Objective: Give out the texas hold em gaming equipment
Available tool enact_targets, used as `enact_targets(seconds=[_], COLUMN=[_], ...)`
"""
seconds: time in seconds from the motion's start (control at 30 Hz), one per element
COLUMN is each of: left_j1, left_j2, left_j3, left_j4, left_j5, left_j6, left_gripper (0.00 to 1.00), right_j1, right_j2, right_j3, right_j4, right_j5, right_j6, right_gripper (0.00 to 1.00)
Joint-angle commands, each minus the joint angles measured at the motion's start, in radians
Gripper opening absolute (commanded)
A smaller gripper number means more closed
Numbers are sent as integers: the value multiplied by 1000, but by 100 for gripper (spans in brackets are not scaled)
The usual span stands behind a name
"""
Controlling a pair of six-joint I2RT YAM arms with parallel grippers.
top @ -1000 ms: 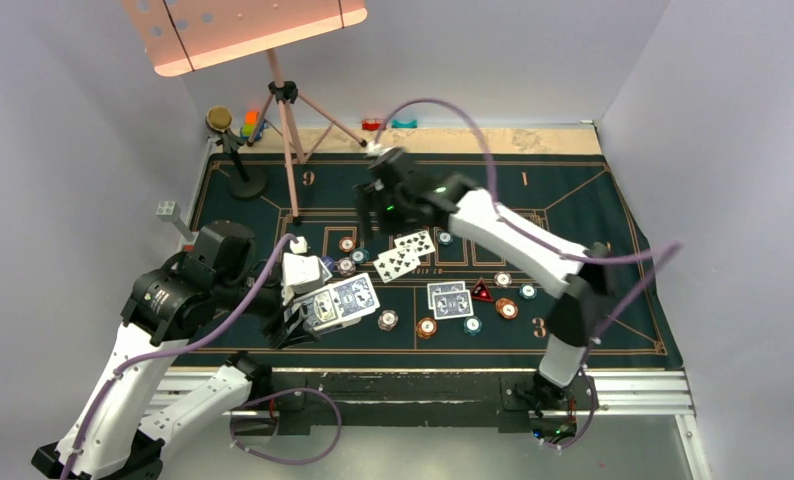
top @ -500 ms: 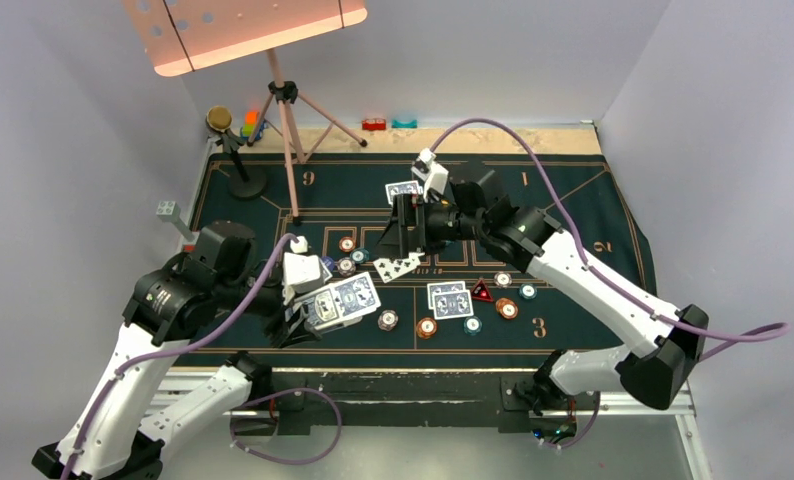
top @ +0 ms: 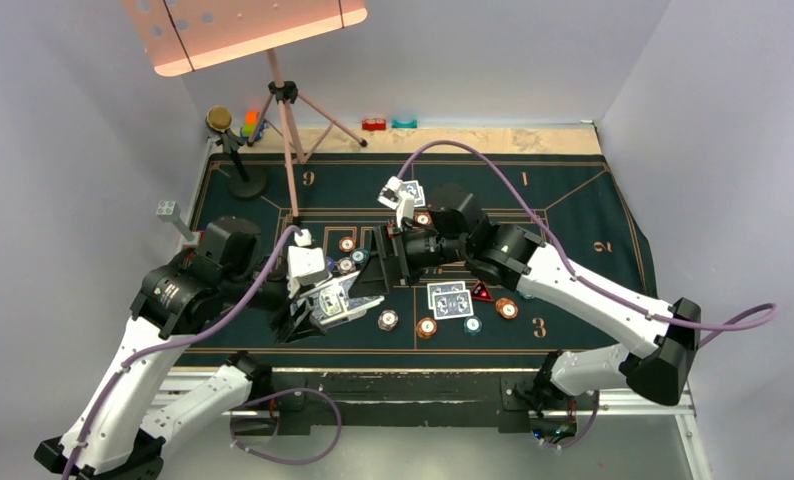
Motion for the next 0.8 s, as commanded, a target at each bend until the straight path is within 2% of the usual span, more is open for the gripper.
enact_targets(seconds=[0.0, 0.17, 0.33, 0.6, 0.77], left_j1=[1, 3, 2, 2, 2], left_j2=[3, 3, 3, -3, -6], left_j3=[12, 25, 26, 36, 34], left_j4=[48, 45, 43, 37, 35], left_j5=[32, 31, 36, 41, 42], left_j6=[-20, -18, -19, -20, -20], left_gripper=[0, 0, 0, 0, 0], right_j1=[12, 11, 7, 2, 3], right_j2=[23, 30, 12, -3, -2], right_j3=[-10, 1, 47, 114, 141], right_j4=[44, -12, -93, -194, -231], right_j5=[-21, 0, 91, 183, 229], right_j6=[19, -5, -39, -90, -112], right_gripper=[88, 64, 49, 40, 37])
